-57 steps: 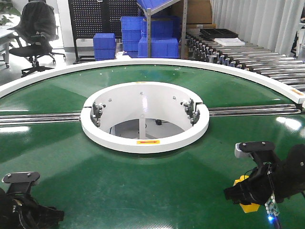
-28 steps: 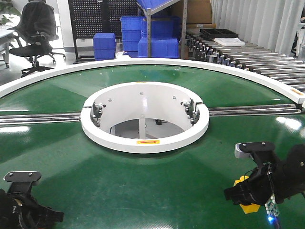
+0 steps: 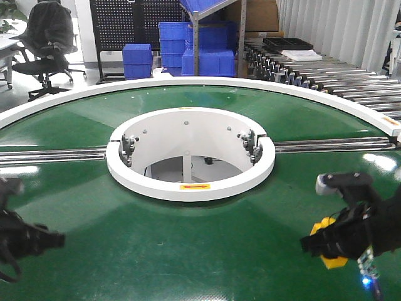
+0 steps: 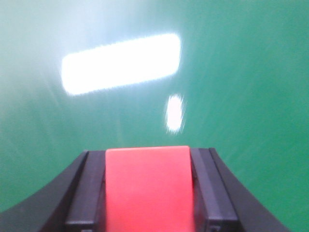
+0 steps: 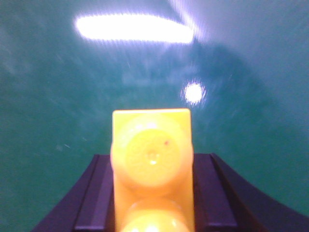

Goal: Pick red and yellow blocks into blue bin
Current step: 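Lift the red cube and yellow brick off the table with both grippers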

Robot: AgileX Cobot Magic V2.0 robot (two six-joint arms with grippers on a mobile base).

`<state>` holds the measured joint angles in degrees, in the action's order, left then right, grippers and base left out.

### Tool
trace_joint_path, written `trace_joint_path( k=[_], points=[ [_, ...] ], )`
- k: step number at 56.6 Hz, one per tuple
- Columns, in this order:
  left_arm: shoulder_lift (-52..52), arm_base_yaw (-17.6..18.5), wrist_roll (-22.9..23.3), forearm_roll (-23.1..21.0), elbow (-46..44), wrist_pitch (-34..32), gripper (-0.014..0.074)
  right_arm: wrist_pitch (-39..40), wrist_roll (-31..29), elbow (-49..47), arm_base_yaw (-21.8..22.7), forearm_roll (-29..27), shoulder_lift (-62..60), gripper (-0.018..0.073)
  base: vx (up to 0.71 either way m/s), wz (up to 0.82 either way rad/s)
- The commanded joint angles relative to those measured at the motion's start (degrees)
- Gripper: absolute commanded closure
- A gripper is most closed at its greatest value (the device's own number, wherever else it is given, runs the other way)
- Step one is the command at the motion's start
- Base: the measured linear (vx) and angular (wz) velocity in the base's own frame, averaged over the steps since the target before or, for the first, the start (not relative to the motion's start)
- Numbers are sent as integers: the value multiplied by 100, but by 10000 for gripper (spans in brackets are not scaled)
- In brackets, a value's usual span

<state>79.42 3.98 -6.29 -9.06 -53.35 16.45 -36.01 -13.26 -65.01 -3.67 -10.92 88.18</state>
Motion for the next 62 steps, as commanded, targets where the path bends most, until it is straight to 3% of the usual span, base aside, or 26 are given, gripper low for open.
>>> trace_joint_path(
  k=[1,9,30,39,46,62],
  points=[
    [-918,41,30,-19,-137,-58,603,119,-38,-165,19,-63,-771,570,0,0],
    [-2019,41,28,-14,-80,279,603,263,-83,92,19,-156,-1739,570,0,0],
    [-4315,41,28,-20,786,232,597,928,-228,1464,19,-218,-4127,570,0,0],
    [-4585,41,28,-20,794,251,597,917,-228,1590,19,-218,-4534,570,0,0],
    [-4600,41,28,-26,794,-99,596,935,-228,1590,19,-218,-4692,570,0,0],
    [-4600,41,28,-26,794,-24,596,929,-228,1590,19,-239,-4716,570,0,0]
  ],
)
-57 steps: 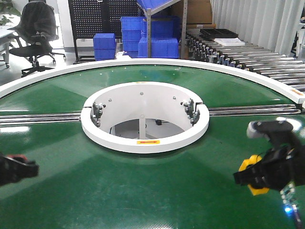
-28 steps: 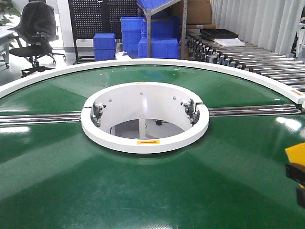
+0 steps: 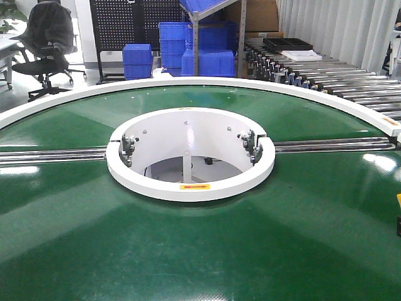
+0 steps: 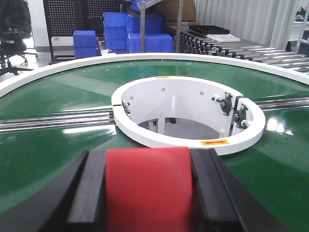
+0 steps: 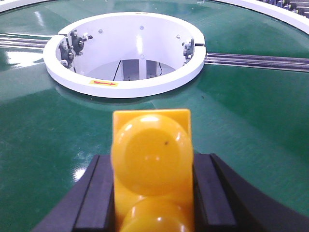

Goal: Pick red and yellow blocks into blue bin
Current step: 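Lift the red cube and yellow brick off the table with both grippers, then drive the base to the blue bin holding both blocks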

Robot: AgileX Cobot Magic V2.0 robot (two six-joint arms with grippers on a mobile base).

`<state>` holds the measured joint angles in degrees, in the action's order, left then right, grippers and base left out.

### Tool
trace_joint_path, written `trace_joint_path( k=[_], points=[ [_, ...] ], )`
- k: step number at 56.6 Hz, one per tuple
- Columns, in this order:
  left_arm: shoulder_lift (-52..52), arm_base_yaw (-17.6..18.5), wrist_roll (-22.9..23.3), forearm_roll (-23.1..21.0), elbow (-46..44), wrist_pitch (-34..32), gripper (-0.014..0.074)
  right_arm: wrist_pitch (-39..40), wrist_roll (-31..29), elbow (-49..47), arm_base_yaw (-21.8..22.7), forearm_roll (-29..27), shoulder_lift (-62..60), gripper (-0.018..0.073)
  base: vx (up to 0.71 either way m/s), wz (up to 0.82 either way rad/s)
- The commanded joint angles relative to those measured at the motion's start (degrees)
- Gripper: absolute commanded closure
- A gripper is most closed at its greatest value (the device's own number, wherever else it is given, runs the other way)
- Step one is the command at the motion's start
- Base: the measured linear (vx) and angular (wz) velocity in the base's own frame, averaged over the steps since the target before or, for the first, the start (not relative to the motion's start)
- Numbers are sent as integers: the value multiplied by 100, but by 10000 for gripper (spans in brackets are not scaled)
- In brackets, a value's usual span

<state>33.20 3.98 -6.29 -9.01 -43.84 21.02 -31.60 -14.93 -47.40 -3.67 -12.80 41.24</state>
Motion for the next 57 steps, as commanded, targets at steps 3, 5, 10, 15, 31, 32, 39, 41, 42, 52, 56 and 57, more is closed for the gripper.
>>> trace_joint_path(
  k=[3,5,10,15,31,32,39,41,42,52,56,57],
  points=[
    [23,41,28,-31,-157,-482,596,488,-61,-171,19,-52,-22,570,0,0],
    [23,41,28,-31,-157,-482,596,483,-61,-171,19,-56,-22,570,0,0],
    [23,41,28,-31,-157,-478,594,483,-61,-171,19,-56,-22,570,0,0],
    [23,41,28,-31,-157,-478,594,497,-61,-171,19,-56,-22,570,0,0],
    [23,41,28,-31,-157,-478,594,497,-61,-171,19,-56,-22,570,0,1],
    [23,41,28,-31,-157,-478,594,497,-61,-171,19,-56,-22,570,-2,8],
    [56,41,28,-31,-157,-483,594,490,-61,-171,19,-56,-22,570,-4,14],
    [57,41,28,-31,-157,-477,594,490,-61,-171,19,-56,-22,570,-6,22],
    [57,41,28,-31,-157,-477,594,490,-61,-171,19,-56,-22,570,-7,28],
    [57,41,28,-31,-157,-461,594,490,-61,-171,19,-56,-22,570,-9,40],
    [57,41,28,-31,-157,-465,594,490,-61,-171,19,-56,-22,570,-12,56],
    [57,41,28,-31,-157,-465,594,490,-61,-171,19,-56,-22,570,-13,60]
  ],
)
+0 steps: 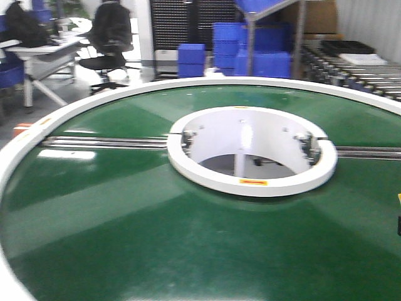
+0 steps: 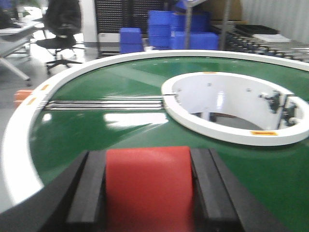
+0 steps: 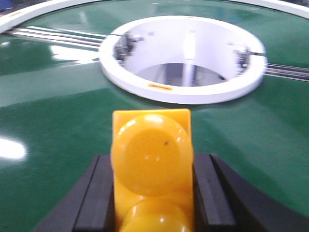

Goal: Pick red and yellow blocks into blue bin
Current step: 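Drive the base to the blue bin holding both blocks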

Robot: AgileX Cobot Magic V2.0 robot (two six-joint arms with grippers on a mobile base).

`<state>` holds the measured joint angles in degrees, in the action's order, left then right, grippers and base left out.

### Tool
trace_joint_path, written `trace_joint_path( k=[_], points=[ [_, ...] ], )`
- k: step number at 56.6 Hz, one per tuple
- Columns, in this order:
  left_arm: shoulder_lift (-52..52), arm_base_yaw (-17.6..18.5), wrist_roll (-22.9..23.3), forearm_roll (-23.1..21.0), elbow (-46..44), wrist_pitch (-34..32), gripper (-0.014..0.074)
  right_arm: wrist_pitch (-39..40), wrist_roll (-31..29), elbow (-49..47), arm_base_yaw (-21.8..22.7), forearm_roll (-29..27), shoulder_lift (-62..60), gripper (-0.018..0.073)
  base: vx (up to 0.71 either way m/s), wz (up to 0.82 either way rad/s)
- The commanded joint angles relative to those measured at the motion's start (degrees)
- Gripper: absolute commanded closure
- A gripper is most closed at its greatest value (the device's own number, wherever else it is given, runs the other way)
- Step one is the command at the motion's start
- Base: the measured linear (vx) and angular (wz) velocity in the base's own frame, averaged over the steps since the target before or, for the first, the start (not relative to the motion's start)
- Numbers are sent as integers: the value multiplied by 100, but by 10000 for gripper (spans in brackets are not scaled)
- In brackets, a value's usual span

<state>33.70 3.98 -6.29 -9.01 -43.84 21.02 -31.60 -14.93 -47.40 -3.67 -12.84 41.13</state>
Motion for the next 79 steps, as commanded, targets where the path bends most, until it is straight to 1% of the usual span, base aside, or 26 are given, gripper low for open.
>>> trace_joint_path(
  k=[1,46,79],
  points=[
    [7,41,28,-31,-157,-465,594,489,-61,-171,19,-52,-11,570,-14,61],
    [0,41,28,-31,-157,-462,594,489,-61,-171,19,-52,-11,570,-15,58],
    [0,41,28,-31,-157,-463,594,468,-61,-171,19,-52,-11,570,-8,37]
  ],
)
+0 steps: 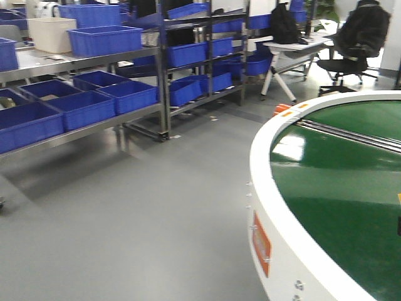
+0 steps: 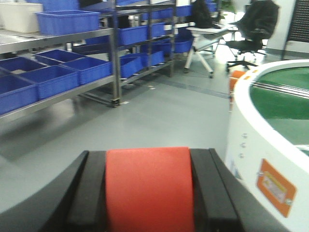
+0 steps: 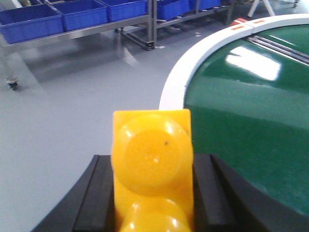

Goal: Pick red and yellow blocks into blue bin
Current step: 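Drive the base to the blue bin holding both blocks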

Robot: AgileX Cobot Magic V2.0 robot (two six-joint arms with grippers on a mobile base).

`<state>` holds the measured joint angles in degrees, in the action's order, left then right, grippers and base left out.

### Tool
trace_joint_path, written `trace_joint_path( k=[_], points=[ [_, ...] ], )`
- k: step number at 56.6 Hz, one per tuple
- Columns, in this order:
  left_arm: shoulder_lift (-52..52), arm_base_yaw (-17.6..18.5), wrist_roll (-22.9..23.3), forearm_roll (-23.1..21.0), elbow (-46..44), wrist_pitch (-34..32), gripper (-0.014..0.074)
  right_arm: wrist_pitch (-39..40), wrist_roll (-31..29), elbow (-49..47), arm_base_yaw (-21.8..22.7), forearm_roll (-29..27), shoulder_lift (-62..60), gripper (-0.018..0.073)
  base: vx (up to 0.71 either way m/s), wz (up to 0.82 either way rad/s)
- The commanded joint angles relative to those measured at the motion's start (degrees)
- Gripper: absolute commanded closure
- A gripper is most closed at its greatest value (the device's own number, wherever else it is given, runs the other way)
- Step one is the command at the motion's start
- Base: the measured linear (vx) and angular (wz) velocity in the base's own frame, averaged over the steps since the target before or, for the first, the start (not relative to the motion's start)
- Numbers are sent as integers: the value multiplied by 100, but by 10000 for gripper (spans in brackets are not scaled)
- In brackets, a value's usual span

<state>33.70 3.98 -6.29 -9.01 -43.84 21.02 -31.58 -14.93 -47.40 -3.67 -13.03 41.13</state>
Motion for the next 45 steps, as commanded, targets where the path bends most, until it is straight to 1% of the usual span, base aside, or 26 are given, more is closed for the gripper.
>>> trace_joint_path(
  k=[1,21,45],
  points=[
    [0,41,28,-31,-157,-463,594,466,-61,-171,19,-33,-11,570,-2,35],
    [0,41,28,-31,-157,-463,594,466,-61,-171,19,-33,-11,570,5,45],
    [0,41,28,-31,-157,-463,594,472,-61,-171,19,-33,-11,570,19,48]
  ],
)
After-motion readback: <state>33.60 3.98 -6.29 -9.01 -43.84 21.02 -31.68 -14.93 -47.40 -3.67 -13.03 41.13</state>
